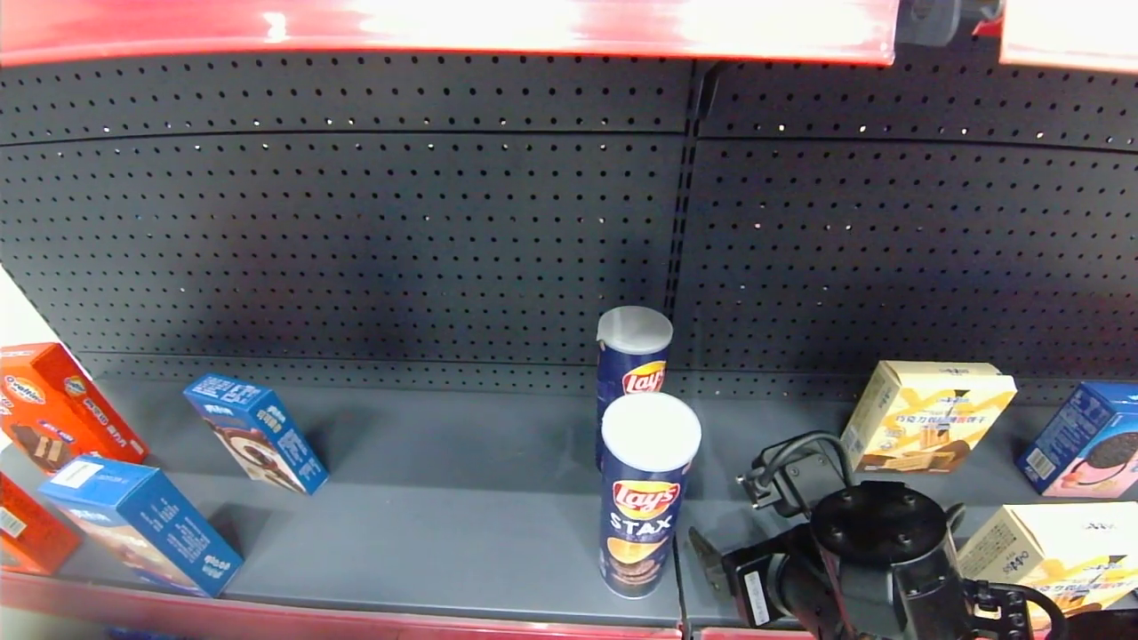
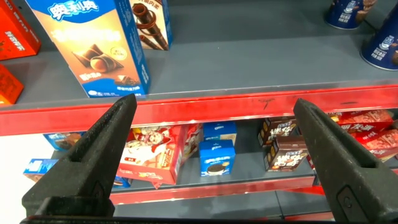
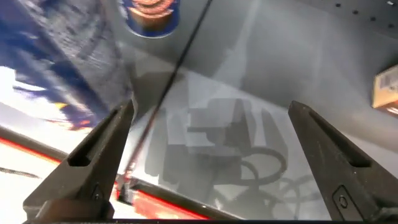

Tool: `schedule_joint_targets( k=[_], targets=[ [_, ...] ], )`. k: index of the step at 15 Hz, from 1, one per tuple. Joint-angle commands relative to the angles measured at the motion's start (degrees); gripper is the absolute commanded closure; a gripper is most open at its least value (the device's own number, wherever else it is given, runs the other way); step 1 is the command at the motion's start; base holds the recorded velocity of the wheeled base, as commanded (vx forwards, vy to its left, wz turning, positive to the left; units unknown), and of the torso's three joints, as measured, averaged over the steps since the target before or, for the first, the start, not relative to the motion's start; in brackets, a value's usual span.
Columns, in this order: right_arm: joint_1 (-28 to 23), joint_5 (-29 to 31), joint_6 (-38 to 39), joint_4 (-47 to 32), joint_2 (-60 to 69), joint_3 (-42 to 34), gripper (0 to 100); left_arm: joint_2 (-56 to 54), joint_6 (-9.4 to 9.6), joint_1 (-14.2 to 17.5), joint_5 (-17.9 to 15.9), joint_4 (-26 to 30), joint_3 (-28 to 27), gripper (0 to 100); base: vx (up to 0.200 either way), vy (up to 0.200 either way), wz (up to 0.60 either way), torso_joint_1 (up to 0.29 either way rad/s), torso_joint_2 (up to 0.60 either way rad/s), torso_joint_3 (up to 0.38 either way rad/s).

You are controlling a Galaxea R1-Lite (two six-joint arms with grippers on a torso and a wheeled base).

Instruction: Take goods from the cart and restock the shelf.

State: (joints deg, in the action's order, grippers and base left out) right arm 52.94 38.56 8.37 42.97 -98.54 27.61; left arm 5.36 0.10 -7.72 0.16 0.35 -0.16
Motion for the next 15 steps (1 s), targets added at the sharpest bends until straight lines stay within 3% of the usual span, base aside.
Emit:
schedule_joint_targets(
  k=[1,15],
  targets=[
    [-1.18,0.73,0.15,0.09,-0.25,-0.54,0,0.09,-0.01,-0.02,0.02,0.0,-0.02,0,0.0,0.0,0.0,0.0,0.0,0.0],
    [0.85,-0.06,4.19,2.73,-5.53,2.53,0,0.09,-0.01,-0.02,0.02,0.0,-0.02,0,0.0,0.0,0.0,0.0,0.0,0.0]
  ],
)
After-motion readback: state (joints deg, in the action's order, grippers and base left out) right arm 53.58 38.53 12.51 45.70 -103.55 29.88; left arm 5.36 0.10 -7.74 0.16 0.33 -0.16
